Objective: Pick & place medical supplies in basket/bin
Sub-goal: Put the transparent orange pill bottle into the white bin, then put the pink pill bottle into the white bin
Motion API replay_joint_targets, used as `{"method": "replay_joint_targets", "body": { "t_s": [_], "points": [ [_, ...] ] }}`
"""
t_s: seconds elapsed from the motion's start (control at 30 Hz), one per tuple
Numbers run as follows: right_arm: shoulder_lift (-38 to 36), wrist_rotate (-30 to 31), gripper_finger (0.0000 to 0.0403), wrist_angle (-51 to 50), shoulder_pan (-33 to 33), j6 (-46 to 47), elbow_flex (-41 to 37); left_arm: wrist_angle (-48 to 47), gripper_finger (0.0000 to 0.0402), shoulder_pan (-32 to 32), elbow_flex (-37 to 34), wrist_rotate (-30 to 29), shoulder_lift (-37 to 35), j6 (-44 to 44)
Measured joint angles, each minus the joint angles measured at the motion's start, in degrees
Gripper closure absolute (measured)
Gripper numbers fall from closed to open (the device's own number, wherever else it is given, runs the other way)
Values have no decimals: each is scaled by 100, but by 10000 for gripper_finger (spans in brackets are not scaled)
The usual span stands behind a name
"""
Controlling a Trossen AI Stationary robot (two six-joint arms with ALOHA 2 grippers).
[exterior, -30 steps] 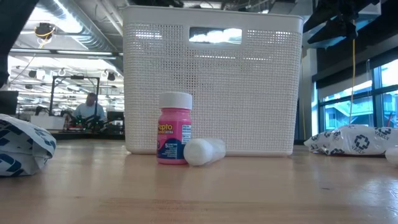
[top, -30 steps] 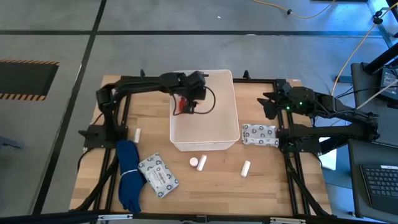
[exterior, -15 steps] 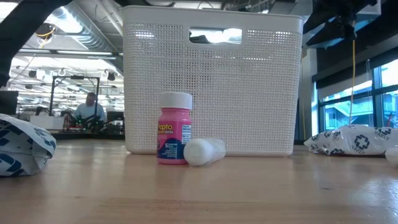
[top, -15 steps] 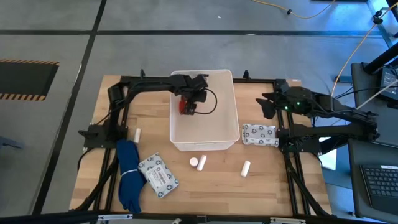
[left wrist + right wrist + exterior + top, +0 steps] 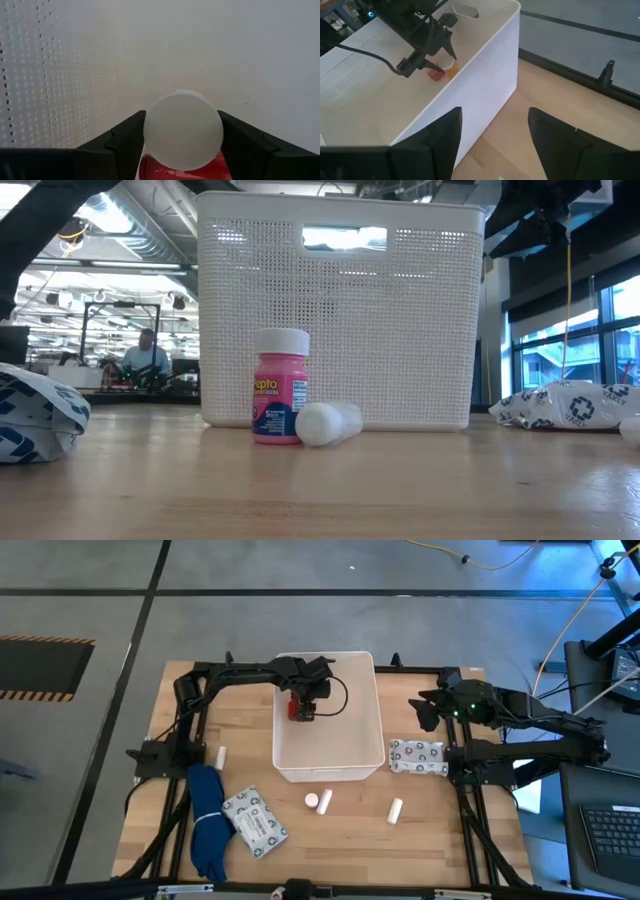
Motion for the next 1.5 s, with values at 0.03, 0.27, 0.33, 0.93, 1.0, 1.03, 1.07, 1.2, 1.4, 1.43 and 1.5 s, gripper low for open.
{"method": "replay_joint_targets", "body": {
  "t_s": [0.03, 0.27, 0.33, 0.93, 1.0, 1.03, 1.07, 1.2, 1.4, 1.43, 1.5],
  "points": [
    [0, 0, 174, 0, -1, 0, 0, 0, 171, -2, 0, 0, 0, 0],
    [-2, 0, 174, 0, 0, 0, 0, -38, 161, -2, 35, -11, 0, -2],
    [-2, 0, 174, 0, 0, -4, 0, -55, 158, -2, 125, -48, 0, -2],
    [-2, -2, 174, 0, 0, -44, 0, -2311, 155, -468, 3212, 535, -7, -106],
    [-2, -2, 174, -2, -1, -101, 0, -2766, 155, -647, 3724, 912, -7, -235],
    [-2, -2, 174, -2, 0, -178, 0, -2944, 155, -750, 3971, 1092, -7, -445],
    [-2, -4, 174, -2, 0, -227, 0, -3093, 155, -868, 4218, 1268, -8, -732],
    [-5, -9, 174, -68, -1, -676, 0, -3045, 155, -1502, 4331, 1785, -317, -2078],
    [-5, -210, 174, -466, 0, -1293, 0, -2896, 155, -3173, 4236, 311, -438, -2576],
    [-5, -214, 174, -525, 0, -1308, 0, -2822, 155, -3419, 4236, -15, -399, -2708],
    [-11, -218, 174, -656, -2, -1229, 0, -2769, 155, -3895, 4226, -578, -310, -3012]
  ]
}}
